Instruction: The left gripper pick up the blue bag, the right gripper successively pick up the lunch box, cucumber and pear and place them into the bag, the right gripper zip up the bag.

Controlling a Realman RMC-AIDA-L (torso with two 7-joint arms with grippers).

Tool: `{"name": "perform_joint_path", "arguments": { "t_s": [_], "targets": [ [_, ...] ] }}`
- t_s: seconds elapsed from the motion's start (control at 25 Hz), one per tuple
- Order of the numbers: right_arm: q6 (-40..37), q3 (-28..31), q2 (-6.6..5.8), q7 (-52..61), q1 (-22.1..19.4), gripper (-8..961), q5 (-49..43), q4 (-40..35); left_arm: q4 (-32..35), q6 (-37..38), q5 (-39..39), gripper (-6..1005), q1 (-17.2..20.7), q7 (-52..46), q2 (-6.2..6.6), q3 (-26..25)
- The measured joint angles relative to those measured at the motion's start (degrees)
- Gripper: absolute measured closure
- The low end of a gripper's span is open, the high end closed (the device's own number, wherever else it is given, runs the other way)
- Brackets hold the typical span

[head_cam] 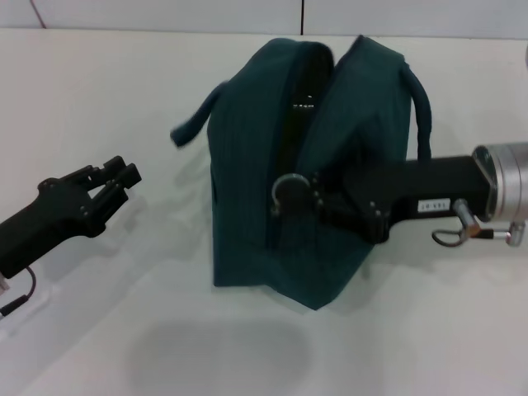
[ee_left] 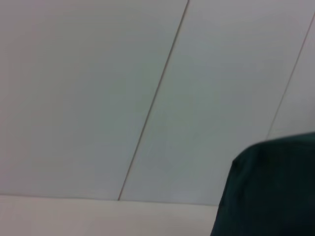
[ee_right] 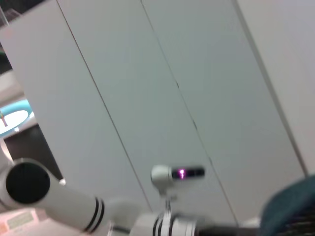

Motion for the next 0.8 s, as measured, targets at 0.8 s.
{"name": "perform_joint_path", "arguments": {
  "t_s": [0.8],
  "targets": [
    [6.4,-1.2,0.07,-3.2,3.4,943,0.6,1.2,2.2,4.7,1.7,727,4.1,-0.3,0.58,4.7]
  ]
}}
